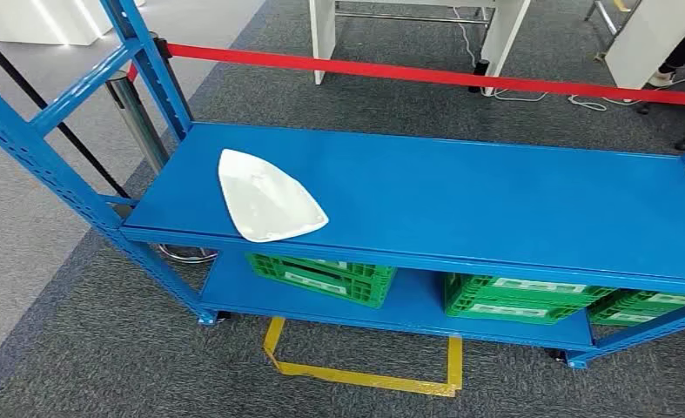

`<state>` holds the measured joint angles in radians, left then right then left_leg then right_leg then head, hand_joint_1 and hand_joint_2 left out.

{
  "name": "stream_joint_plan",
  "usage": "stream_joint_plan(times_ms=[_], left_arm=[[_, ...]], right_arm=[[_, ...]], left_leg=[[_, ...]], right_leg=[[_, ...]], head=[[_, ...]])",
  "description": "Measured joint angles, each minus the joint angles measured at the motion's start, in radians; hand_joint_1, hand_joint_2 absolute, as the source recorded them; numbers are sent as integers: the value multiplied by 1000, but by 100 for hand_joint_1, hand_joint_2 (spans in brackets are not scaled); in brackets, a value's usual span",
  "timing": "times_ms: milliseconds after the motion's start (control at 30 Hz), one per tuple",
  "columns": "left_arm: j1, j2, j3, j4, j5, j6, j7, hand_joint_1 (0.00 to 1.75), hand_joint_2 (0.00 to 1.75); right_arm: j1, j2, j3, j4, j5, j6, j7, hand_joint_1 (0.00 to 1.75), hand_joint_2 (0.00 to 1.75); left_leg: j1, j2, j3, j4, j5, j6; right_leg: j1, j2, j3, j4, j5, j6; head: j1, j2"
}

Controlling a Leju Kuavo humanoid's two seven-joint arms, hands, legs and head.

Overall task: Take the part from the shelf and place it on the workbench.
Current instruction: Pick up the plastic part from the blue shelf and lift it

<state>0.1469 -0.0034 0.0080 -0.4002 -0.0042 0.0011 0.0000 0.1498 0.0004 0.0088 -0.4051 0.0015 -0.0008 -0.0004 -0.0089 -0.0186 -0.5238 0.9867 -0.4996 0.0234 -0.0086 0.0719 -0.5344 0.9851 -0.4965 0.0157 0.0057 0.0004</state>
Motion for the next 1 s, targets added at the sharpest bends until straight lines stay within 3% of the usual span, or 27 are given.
stream_joint_plan(times_ms=[67, 200, 433, 567, 867, 1000], left_arm=[[0, 0, 0, 0, 0, 0, 0, 0, 175], [-5, -3, 14, 4, 17, 0, -12, 0, 175], [-11, -5, 8, 12, 40, 0, -30, 0, 175], [-40, -6, -18, 51, 210, 5, -165, 0, 175], [-73, -6, -19, 87, 466, -6, -387, 0, 175], [-74, -7, 18, 82, 526, -31, -469, 0, 175]], right_arm=[[0, 0, 0, 0, 0, 0, 0, 0, 175], [5, 0, 0, -25, -14, -3, -4, 0, 0], [-3, 0, 2, -13, -31, -8, -10, 0, 0], [-26, 1, 23, 53, -153, -51, -72, 0, 175], [-64, 1, 99, 147, -293, -161, -171, 0, 175], [-76, 1, 137, 180, -332, -200, -191, 0, 175]], left_leg=[[0, 0, 0, 0, 0, 0], [0, 0, 0, 0, 0, 0], [0, 0, 0, 0, 0, 0], [0, -1, 1, 0, 0, 0], [0, -1, 1, 0, 0, 0], [0, -1, 1, 0, 0, 0]], right_leg=[[0, 0, 0, 0, 0, 0], [0, 0, 0, 0, 0, 0], [0, 0, -1, 0, 0, 0], [0, -1, 0, 0, 0, 0], [0, -1, 0, 0, 0, 0], [0, -1, 0, 0, 0, 0]], head=[[0, 0], [0, 0], [0, 0], [0, 0], [0, 0], [0, 0]])
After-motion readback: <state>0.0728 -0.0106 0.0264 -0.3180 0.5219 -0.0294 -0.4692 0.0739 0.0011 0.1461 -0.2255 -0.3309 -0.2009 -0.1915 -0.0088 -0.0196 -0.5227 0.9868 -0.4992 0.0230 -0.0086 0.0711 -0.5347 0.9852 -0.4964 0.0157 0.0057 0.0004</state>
